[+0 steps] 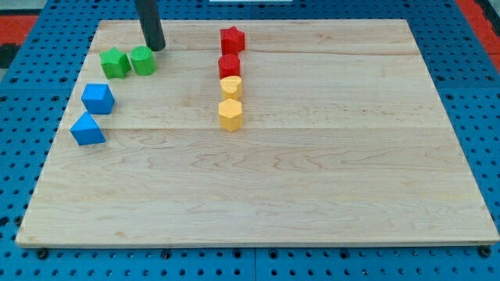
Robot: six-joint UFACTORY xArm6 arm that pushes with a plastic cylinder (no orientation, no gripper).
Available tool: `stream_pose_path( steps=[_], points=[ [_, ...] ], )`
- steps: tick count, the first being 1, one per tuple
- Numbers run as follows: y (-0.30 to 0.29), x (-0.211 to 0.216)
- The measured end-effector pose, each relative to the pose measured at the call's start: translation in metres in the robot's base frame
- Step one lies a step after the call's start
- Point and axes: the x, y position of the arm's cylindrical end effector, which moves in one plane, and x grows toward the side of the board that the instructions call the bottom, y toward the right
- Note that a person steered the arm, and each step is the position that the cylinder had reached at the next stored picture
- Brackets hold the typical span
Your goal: Move the green circle to the left of the heart
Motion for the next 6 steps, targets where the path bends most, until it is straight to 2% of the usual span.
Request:
stream_pose_path(
  steps=[1,2,3,5,6],
  points=[
    [-0.035,0.012],
    [-0.002,0.059],
    [0.044,0.088],
    [0.024,0.123],
    [0.063,0.126]
  ],
)
